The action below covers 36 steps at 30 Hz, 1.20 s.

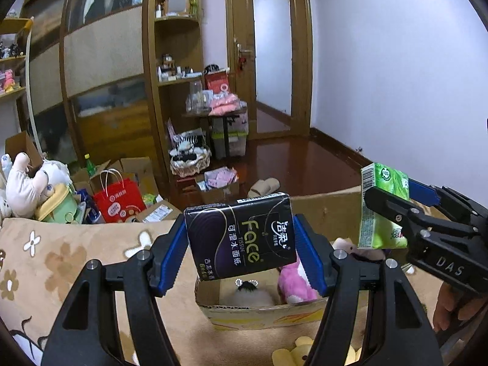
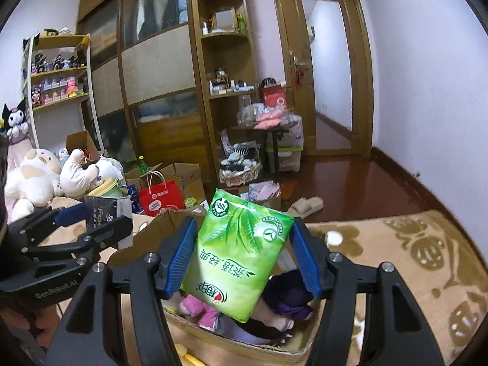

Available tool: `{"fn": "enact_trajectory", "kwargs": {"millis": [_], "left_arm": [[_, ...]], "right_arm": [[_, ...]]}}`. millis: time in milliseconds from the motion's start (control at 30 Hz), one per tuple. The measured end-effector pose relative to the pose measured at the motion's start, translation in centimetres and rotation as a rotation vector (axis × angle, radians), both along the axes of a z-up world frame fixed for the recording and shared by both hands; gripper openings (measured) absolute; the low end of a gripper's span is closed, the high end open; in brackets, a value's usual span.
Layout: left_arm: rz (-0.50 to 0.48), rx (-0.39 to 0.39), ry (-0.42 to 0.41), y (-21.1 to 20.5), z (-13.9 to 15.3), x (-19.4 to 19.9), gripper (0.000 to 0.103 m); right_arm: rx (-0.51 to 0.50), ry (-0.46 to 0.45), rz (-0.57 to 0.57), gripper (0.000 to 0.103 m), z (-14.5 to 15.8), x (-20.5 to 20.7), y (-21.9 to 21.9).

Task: Organize soft objects
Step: 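Lift both tissue packs and carry them over the box, then open both tools to drop the tissue packs into the box, then withdraw both tools from the box toward the yellow bear and clear bag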

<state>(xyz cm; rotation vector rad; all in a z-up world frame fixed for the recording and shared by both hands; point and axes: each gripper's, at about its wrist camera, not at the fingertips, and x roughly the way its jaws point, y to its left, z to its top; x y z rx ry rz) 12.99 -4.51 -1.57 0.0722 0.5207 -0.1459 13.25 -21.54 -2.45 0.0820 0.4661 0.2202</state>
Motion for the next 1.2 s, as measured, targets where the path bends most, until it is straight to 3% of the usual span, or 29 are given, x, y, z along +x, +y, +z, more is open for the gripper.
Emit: {"fn": "enact_trajectory", "kwargs": {"millis": [167, 400, 467, 533, 667, 933, 1067, 1200], "left_arm": [[-0.006, 0.007, 0.037, 0.0, -1.1, 0.9, 0.067], [-0.012, -0.019, 0.071, 0.2, -1.7, 1.4, 0.067], [-0.007, -0.023, 0.083, 0.2, -1.9, 1.5, 0.069], [0.000, -0.028, 0.097, 0.4, -2.1, 1.6, 0.079], [0.011, -0.032, 0.113, 0.8, -2.3, 1.4, 0.080], [0.032, -0.006, 0.132, 1.1, -2.4, 0.7, 0.095], [0.037, 0.007, 0.142, 0.9, -2.3, 0.3, 0.095], [0.039, 0.016, 0.143, 0.6, -1.9, -0.7, 0.099]], "right_arm": [[0.093, 0.036, 0.007, 0.066, -1.0, 1.1, -1.1], [0.147, 0.036, 0.021, 0.067, -1.5, 1.4, -1.3], [0.158, 0.040, 0.028, 0.067, -1.6, 1.6, -1.2], [0.149, 0.049, 0.037, 0.067, -1.8, 1.7, -0.9], [0.134, 0.057, 0.036, 0.068, -1.9, 1.7, -0.5], [0.119, 0.058, 0.005, 0.092, -1.4, 0.4, -0.6], [0.100, 0.061, -0.014, 0.103, -0.9, -0.4, -1.2], [0.101, 0.075, -0.040, 0.103, -0.6, -1.4, -1.7]]}}
